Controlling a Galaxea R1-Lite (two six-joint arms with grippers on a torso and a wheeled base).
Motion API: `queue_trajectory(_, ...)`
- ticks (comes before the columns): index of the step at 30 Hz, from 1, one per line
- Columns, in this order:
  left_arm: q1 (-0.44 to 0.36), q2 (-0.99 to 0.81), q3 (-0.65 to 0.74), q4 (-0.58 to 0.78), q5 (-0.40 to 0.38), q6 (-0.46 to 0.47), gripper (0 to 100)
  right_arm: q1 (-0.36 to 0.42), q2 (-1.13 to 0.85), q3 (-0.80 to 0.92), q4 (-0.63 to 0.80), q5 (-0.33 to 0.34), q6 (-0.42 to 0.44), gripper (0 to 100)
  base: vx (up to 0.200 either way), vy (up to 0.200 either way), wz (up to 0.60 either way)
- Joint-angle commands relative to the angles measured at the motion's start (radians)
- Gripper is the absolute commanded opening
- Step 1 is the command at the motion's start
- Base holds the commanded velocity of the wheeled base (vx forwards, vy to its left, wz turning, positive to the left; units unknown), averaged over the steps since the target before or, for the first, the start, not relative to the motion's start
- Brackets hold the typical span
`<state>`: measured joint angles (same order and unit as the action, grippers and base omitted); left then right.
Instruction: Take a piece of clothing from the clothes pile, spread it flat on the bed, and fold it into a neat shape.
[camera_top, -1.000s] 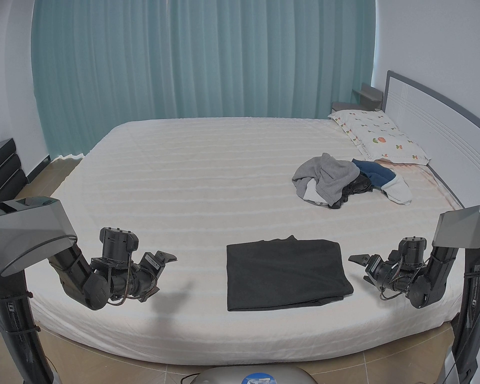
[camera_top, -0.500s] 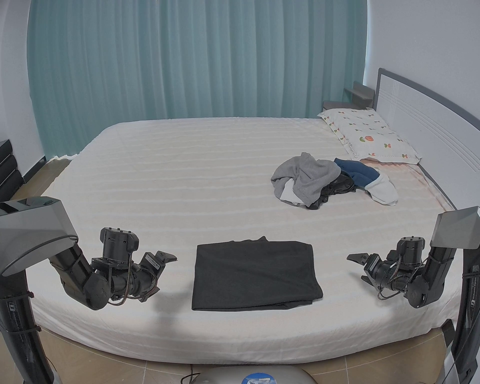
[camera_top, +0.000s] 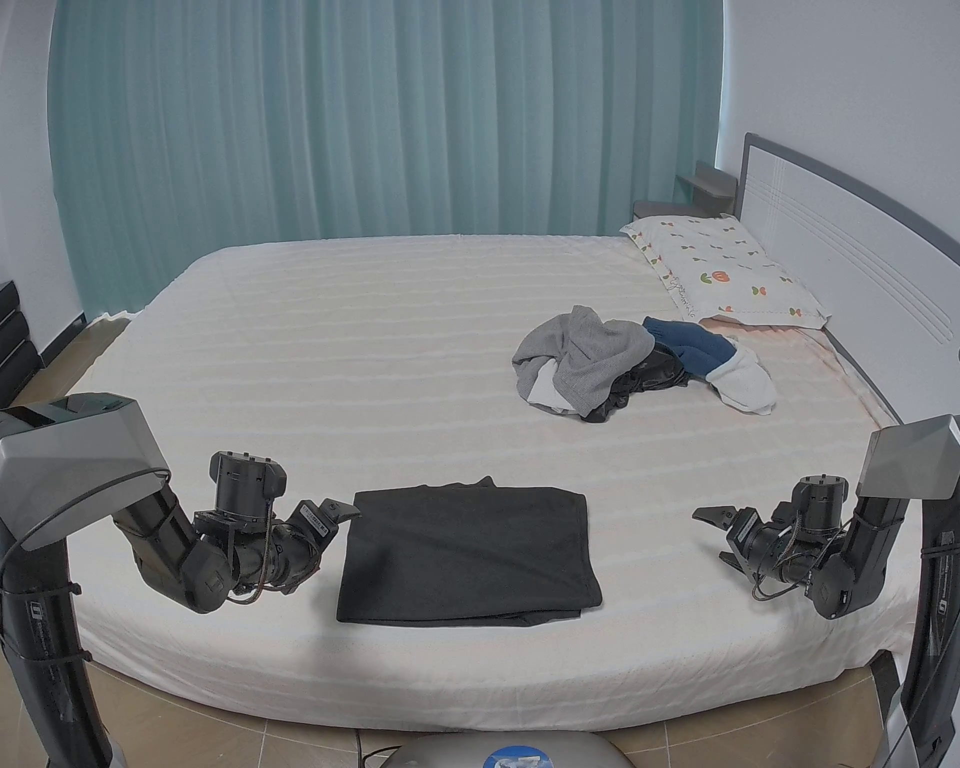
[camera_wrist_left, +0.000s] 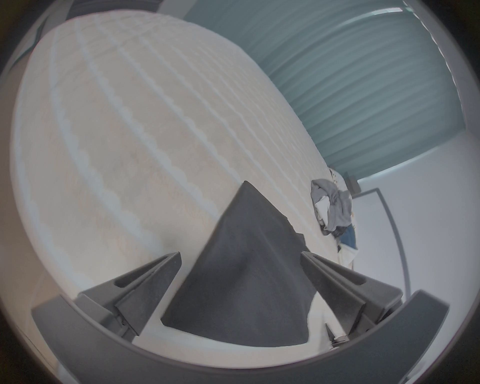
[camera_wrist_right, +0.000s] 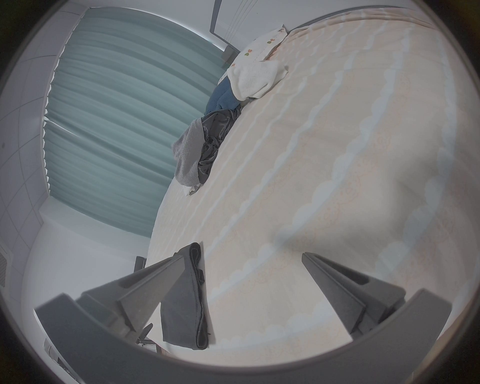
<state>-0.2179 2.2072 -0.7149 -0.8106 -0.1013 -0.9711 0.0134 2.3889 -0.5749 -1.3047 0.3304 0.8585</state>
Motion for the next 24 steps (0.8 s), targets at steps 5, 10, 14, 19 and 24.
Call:
queue_trajectory(5,0.005,0.097,-0.081,-0.001,0.008,0.163,100,0.0,0.004,0.003,-0.001,0.001,-0.001,100,0.0,0.0,0.0)
queue_trajectory(10,-0.011,0.135,-0.083,-0.018,0.008,0.201,100,0.0,0.004,0.003,-0.001,0.001,-0.003,100,0.0,0.0,0.0)
queue_trajectory(14,-0.008,0.16,-0.086,-0.096,0.006,0.201,100,0.002,0.007,0.003,-0.001,0.001,-0.003,100,0.0,0.0,0.0)
queue_trajectory(19,-0.023,0.192,-0.09,-0.147,0.009,0.236,100,0.002,0.007,0.001,-0.001,0.001,-0.003,100,0.0,0.0,0.0)
queue_trajectory(24,-0.031,0.21,-0.092,-0.154,0.023,0.273,100,0.002,0.007,0.001,-0.001,0.001,-0.003,100,0.0,0.0,0.0)
